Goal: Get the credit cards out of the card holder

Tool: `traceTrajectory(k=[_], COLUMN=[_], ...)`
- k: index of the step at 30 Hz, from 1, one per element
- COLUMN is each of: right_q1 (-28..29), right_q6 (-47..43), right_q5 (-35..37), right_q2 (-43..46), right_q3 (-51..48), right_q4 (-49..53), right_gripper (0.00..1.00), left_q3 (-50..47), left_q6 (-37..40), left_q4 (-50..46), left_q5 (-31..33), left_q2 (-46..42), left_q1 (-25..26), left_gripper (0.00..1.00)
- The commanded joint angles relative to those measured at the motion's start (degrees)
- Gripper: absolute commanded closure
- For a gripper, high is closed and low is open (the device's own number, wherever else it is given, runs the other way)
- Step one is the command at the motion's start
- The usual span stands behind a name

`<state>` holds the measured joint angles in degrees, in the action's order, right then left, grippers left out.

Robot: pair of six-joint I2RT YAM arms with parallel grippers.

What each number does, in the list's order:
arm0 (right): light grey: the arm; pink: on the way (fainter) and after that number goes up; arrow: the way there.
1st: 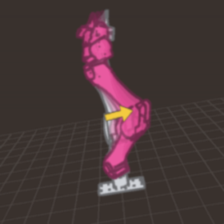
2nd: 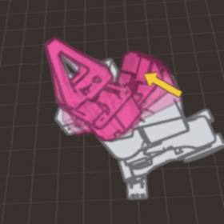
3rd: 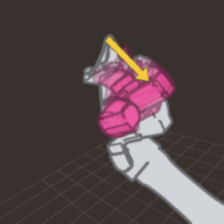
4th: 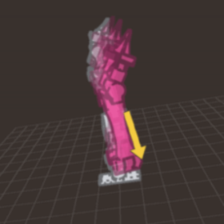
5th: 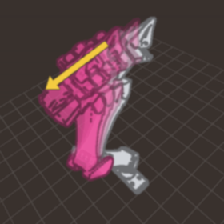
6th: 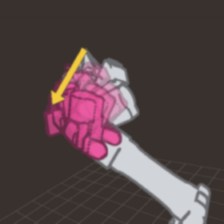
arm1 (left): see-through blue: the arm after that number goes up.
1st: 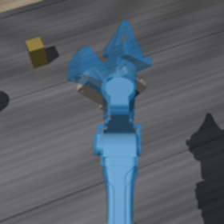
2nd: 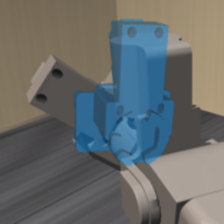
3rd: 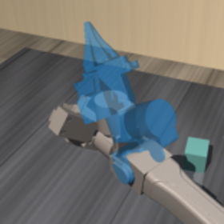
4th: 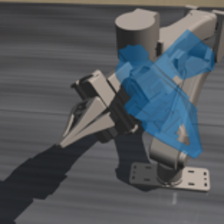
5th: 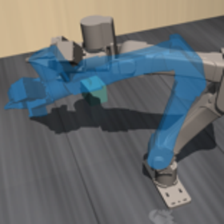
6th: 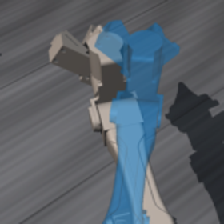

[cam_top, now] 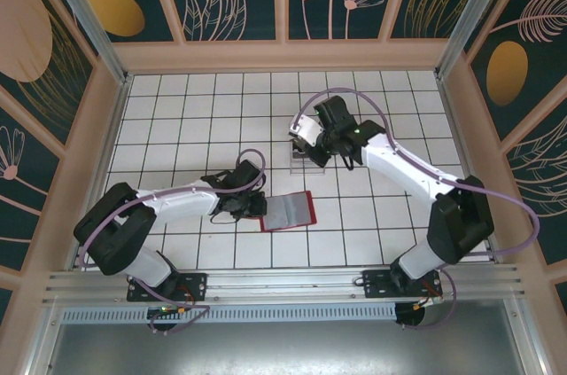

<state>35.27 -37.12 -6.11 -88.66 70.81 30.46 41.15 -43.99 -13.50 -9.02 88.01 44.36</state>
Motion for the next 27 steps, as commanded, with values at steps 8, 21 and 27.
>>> traceTrajectory(k=[8,21,27], right_q1=[-3.6,-6.5,-6.3], right_q6=[-23.6,-28.6,-28.7], right_q5=[-2.9,-3.7,-4.4], right_q2=[-11.9,-24.8,-28.6], right_q3=[15.3,27.5,29.3], right_q4=[16.2,23.9,25.3], right_gripper=[1.00,1.00,1.00], left_q3=[1.5,5.3,5.9], left_q6=[2.7,4.1,4.1], left_q4=[2.4,-2.5,-3.3], left_q5=[-2.4,1.0,1.1], left_q2=[3.1,0.6,0.6], left_q1=[-1.7,-2.3,-2.3], left_gripper=[0.84,0.84,0.83])
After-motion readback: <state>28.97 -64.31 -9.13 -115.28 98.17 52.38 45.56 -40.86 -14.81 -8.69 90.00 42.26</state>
